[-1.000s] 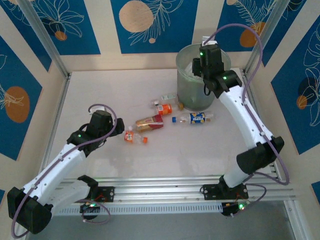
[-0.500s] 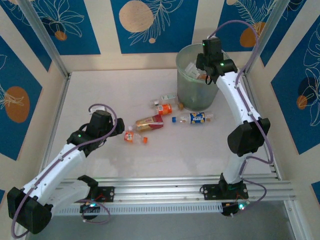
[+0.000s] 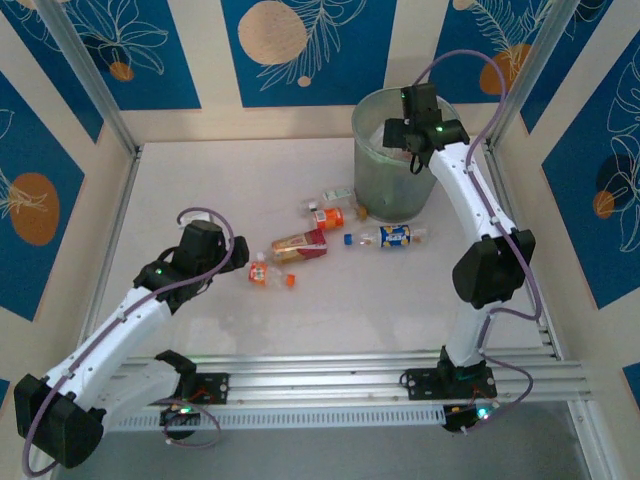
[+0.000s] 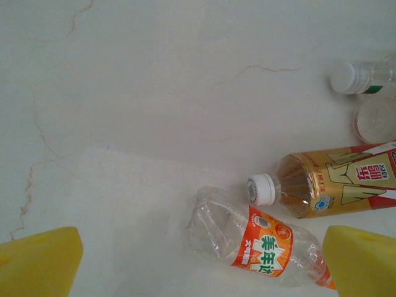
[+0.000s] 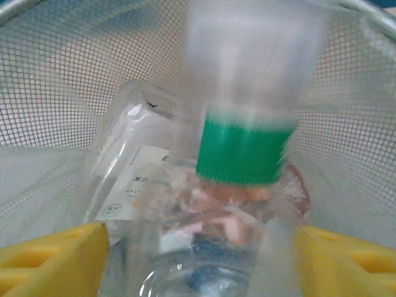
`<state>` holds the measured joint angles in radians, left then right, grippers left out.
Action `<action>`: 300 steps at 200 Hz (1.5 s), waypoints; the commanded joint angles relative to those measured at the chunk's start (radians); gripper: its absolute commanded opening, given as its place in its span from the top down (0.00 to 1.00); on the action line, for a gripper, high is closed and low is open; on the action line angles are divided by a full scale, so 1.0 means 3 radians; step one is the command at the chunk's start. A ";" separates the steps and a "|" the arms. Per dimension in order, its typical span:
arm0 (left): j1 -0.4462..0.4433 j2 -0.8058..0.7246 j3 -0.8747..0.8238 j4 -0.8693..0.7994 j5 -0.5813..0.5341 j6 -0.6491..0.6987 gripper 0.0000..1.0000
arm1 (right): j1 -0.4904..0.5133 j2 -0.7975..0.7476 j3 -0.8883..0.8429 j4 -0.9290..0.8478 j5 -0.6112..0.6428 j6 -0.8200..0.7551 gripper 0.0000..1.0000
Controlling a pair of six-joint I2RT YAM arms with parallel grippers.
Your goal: Put the plastic bottles in the bin
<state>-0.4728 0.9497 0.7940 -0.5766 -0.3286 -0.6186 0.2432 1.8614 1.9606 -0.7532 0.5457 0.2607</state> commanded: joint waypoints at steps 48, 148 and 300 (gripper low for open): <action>0.0047 -0.0061 0.0109 -0.0015 0.0007 0.0056 0.01 | 0.0002 -0.0343 -0.0080 -0.0027 0.0015 -0.0043 0.14; 0.0047 0.0050 0.0104 -0.0107 0.0104 0.0028 0.00 | 0.0528 -0.1123 -0.0514 -0.0052 -0.0390 -0.0088 0.06; 0.0037 0.0018 -0.0676 0.0256 0.0455 -0.1314 0.01 | 0.1265 -0.1553 -0.1922 -0.0376 -0.0219 0.0552 0.01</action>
<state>-0.4713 0.9699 0.6380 -0.5663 -0.2234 -0.8684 0.6151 1.4300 1.4021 -0.8646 0.4603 0.3733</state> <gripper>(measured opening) 0.995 0.993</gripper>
